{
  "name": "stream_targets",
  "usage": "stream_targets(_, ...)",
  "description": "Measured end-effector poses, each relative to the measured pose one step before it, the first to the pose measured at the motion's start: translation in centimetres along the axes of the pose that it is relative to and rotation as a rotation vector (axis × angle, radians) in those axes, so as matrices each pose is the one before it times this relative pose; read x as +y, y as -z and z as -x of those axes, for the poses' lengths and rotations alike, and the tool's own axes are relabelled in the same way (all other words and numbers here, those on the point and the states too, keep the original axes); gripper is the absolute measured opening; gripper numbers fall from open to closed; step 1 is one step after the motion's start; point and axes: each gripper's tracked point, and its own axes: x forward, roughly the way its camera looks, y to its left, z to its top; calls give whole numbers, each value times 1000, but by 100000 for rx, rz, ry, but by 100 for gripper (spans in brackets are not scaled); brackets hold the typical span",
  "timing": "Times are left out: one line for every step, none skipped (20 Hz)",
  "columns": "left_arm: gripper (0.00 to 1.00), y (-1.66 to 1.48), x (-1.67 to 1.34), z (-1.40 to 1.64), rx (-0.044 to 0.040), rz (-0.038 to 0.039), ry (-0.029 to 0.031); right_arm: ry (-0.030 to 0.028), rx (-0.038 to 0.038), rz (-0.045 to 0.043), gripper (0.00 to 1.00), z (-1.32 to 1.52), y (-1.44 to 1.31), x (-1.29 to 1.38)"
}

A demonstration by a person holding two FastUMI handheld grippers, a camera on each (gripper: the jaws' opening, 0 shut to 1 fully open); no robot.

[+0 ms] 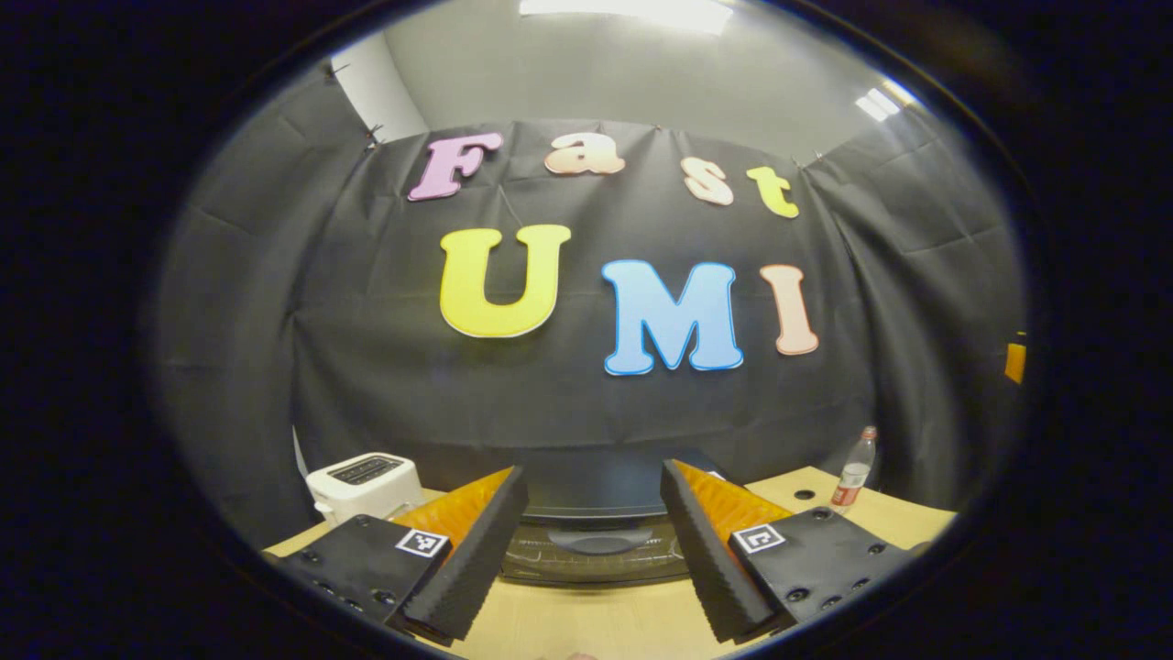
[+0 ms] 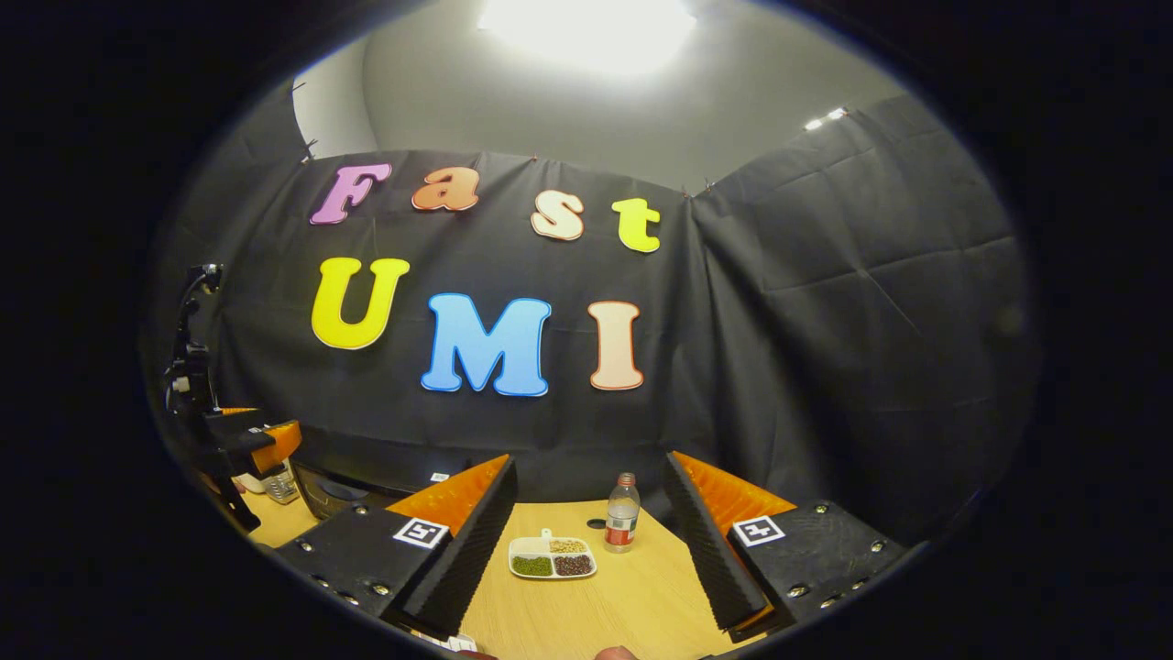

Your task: Open the electric oven with the left hand, put the food in, and close the electric oven.

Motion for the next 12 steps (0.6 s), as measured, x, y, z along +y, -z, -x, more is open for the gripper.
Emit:
stream_targets(94,714,-227,-1214,937,-426,1174,1351,701,530,96,-153,258,-35)
stream_targets(96,734,-180,-1051,1104,27,1284,1272,470,468,96,-129,110,25)
stream_targets(97,864,-221,-1028,892,148,1125,1284,289,539,97,-86,131,-13)
stream_targets(97,754,-151,-1107,1084,103,766,1229,291,630,97,-61,49,-39)
stream_targets(97,839,-213,-1049,1084,26,747,1118,473,668,97,-34,190,-40)
stream_targets(94,633,-130,-845,983,-199,381,1133,504,730,97,-52,98,-70)
stream_targets(96,650,-119,-973,1051,-352,531,1090,770,671,97,-61,250,-117)
stream_targets(97,693,-131,-848,1232,-309,442,916,812,470,97,-26,217,-26)
stream_targets(100,827,-117,-852,1392,-136,439,980,828,437,97,36,274,-160)
stream_targets(94,849,-33,-726,1527,44,246,752,590,402,96,52,83,-81)
stream_targets(97,871,-86,-640,1598,105,238,660,371,504,96,-71,56,-74)
stream_targets(100,708,-48,-400,1631,90,-44,698,234,609,97,-74,-40,-125)
